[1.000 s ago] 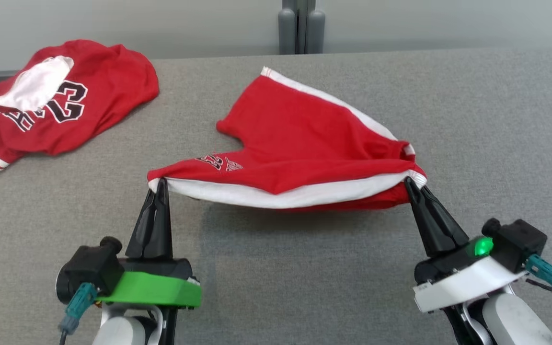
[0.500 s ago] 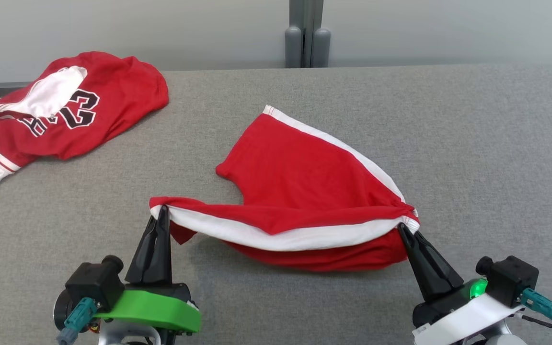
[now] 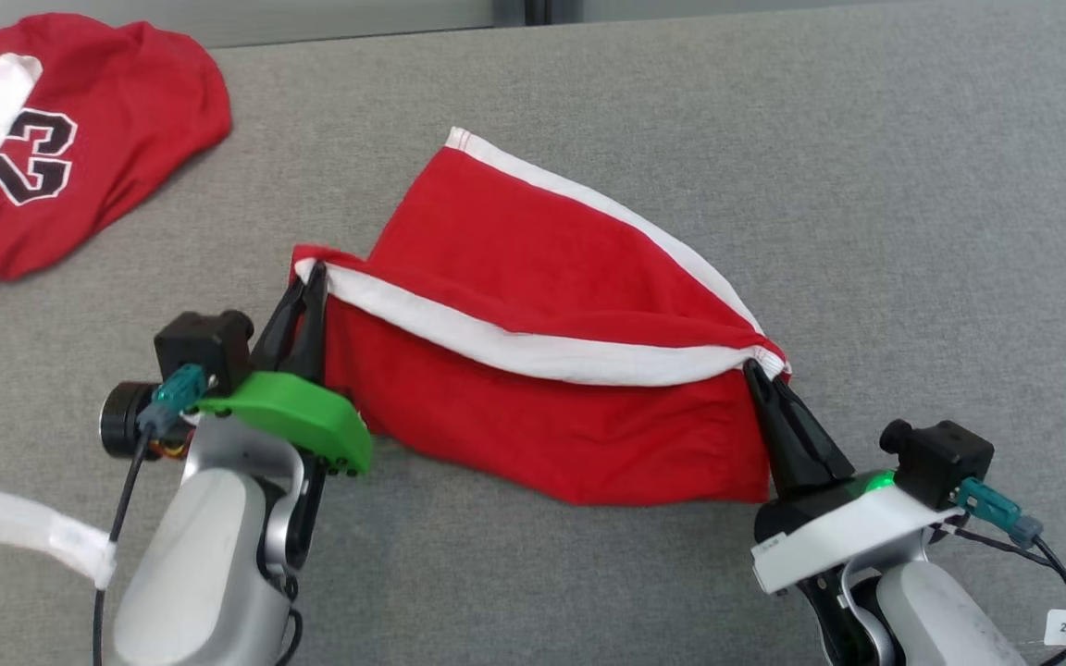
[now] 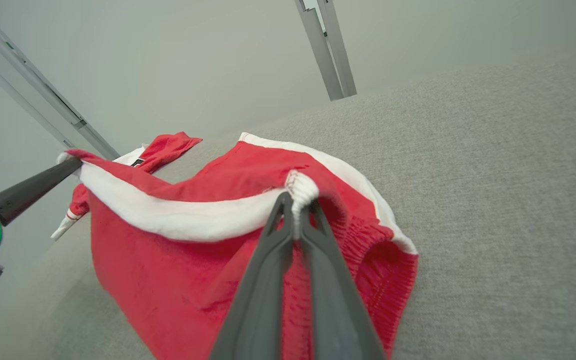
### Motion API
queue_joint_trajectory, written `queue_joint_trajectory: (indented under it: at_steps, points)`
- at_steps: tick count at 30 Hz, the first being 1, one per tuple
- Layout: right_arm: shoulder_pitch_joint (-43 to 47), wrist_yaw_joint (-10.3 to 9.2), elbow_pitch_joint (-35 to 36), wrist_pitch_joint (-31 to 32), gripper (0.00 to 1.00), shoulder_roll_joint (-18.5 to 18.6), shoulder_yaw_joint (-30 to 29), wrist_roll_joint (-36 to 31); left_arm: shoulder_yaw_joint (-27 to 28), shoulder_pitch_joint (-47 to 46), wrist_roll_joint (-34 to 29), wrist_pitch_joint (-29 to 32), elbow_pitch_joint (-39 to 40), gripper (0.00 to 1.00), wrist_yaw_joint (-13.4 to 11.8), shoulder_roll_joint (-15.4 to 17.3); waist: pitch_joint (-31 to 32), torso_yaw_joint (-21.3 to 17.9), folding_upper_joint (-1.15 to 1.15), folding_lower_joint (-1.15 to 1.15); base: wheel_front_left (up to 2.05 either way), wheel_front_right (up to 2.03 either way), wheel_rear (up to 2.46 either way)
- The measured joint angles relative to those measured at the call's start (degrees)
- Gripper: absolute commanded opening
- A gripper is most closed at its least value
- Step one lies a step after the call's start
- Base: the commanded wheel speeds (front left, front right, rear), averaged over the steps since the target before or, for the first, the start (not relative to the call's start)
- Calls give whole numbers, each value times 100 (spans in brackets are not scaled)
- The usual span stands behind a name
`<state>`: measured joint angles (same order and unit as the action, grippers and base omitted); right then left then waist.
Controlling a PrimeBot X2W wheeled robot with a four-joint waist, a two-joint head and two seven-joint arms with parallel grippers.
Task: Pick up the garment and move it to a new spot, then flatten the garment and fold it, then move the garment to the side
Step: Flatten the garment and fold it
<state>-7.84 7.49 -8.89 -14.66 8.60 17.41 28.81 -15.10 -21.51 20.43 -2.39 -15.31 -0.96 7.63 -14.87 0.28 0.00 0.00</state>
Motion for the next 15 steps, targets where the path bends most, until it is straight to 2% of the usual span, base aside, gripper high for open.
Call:
queue_joint_trajectory:
  at_steps: [4,15]
  points:
    - [-257,0,-147,-18,0,-159,75,-36,-98,-798,-145,56,-787,0,19,-52,-236,-208,0,0,0,0,0]
    - [-708,0,-223,-35,0,-478,-138,-168,-92,-2412,-286,-88,-2540,0,-208,-194,-767,-765,0,0,0,0,0]
